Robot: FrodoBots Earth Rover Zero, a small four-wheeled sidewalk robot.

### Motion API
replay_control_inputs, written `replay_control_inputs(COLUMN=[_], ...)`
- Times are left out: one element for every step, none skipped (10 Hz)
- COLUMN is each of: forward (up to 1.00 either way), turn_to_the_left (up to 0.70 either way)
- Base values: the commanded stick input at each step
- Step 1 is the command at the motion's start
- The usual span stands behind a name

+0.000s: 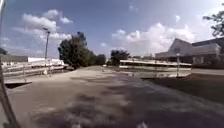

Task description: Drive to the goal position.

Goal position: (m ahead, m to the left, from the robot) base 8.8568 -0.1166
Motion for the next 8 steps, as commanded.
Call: replay_control_inputs(forward=[0.70,0.70,0.70,0.70,0.70,0.70,0.70,0.70], turn_to_the_left=[0.00,0.00,0.00,0.00,0.00,0.00,0.00,0.00])
